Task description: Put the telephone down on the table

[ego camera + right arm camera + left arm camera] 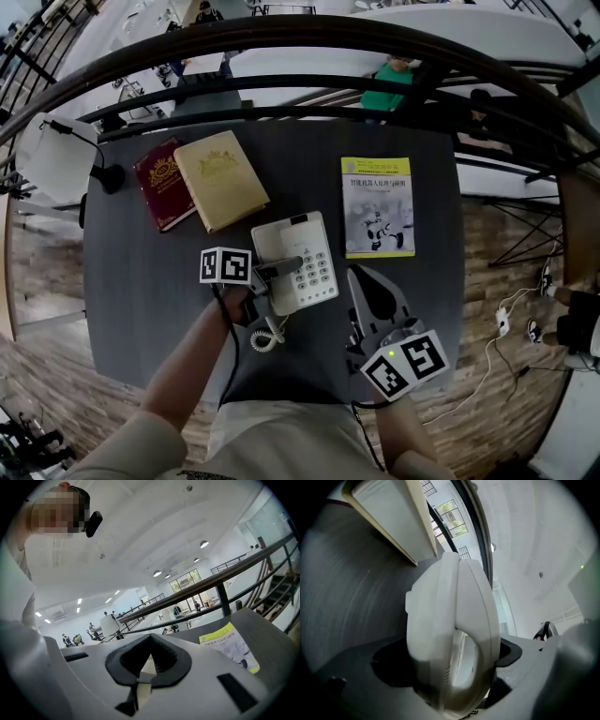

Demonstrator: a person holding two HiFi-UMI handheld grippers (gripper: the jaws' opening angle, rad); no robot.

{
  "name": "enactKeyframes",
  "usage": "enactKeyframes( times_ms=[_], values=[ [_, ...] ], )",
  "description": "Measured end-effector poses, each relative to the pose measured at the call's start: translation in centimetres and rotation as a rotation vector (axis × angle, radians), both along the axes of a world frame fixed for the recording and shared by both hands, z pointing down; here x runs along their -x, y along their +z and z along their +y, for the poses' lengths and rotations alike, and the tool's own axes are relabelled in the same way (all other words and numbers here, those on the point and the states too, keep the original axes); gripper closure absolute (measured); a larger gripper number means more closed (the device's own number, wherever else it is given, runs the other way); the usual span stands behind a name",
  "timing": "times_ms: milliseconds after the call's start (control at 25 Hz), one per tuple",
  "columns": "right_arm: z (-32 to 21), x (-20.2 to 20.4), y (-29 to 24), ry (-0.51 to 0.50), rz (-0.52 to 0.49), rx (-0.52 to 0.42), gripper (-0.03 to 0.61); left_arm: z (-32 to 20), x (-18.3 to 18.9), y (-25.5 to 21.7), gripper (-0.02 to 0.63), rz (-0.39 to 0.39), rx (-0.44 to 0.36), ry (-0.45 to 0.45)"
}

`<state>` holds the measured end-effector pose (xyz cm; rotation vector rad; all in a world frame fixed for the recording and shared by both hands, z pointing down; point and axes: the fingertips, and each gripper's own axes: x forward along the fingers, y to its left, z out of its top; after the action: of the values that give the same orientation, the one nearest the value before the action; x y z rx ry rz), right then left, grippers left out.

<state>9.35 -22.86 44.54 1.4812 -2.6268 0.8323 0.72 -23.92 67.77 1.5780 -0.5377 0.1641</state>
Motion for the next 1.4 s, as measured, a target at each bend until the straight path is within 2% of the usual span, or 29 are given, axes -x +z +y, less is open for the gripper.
enactKeyframes(
  times_ms=[320, 560, 680, 760, 840, 1080, 1400],
  values=[
    [0.5, 0.2, 0.3, -0.008, -0.001, 0.009, 0.577, 1.1, 0.4, 0.8, 0.156, -0.087, 0.089, 0.034],
    [0.8, 0.5, 0.2, -0.009, -0.005, 0.006, 0.577, 1.8, 1.5, 1.8, 0.156, -0.232, 0.117, 0.086],
    [1.1, 0.5, 0.5, -0.012, -0.002, 0.014, 0.577, 2.0, 2.2, 2.2, 0.156, -0.345, 0.082, 0.097],
    [1.3, 0.5, 0.5, -0.012, -0.007, 0.014, 0.577, 1.8, 3.0, 2.0, 0.156, -0.449, 0.015, 0.111],
    [1.4, 0.5, 0.5, -0.011, -0.012, 0.014, 0.577, 1.8, 3.4, 1.3, 0.156, -0.501, -0.036, 0.128],
    [1.9, 0.5, 0.1, -0.014, -0.011, 0.008, 0.577, 2.1, 4.2, 0.0, 0.156, -0.501, -0.048, 0.106],
    [2.2, -0.4, -0.7, 0.008, 0.048, -0.032, 0.577, 2.6, 6.1, -3.2, 0.158, -0.515, -0.097, 0.056]
  ],
)
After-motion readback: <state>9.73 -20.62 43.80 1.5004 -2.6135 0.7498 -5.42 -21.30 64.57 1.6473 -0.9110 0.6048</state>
